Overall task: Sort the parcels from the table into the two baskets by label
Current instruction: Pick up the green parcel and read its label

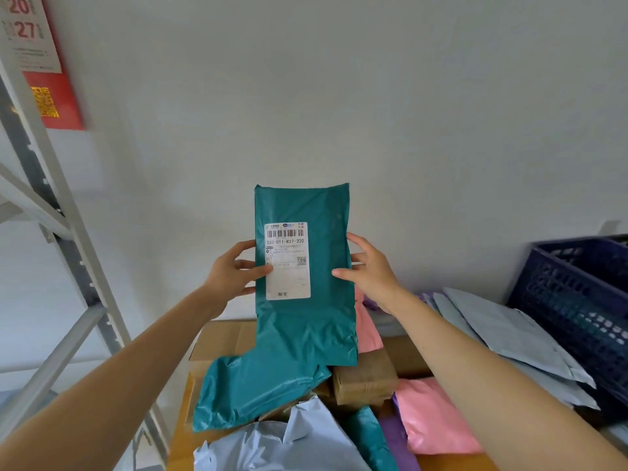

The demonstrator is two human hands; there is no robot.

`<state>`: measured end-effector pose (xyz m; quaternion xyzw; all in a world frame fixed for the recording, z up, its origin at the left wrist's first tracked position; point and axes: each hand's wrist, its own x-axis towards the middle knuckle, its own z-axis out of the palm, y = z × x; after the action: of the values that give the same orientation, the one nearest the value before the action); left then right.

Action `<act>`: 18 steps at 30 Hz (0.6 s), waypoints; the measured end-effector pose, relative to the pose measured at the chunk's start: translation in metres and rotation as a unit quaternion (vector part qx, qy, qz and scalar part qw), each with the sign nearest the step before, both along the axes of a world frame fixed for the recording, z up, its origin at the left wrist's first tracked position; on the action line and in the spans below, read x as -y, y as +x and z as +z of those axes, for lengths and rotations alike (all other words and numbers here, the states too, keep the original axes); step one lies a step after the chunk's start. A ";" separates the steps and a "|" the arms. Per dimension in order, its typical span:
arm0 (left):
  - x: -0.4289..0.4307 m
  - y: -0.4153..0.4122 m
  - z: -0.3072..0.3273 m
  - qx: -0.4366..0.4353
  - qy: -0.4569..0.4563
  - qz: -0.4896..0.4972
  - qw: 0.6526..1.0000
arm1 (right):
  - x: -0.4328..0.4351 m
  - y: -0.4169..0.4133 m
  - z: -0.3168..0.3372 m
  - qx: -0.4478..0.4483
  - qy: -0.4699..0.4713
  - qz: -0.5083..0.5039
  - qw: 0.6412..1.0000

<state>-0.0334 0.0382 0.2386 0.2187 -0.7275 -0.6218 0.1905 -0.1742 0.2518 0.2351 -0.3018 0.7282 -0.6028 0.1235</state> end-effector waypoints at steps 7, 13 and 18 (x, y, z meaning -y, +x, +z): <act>-0.064 -0.021 -0.011 -0.002 0.014 -0.125 0.992 | -0.090 0.034 -0.011 0.005 0.011 -0.126 0.992; -0.153 -0.045 -0.019 -0.001 0.025 -0.256 0.966 | -0.192 0.070 -0.022 0.021 0.018 -0.252 0.967; -0.242 -0.058 -0.013 0.002 0.037 -0.342 0.939 | -0.279 0.093 -0.020 0.023 0.018 -0.330 0.944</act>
<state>-0.0917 0.2800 0.2261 -0.0356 -0.7353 -0.6754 -0.0432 -0.0815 0.5307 0.2150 -0.0285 0.7946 -0.6036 -0.0597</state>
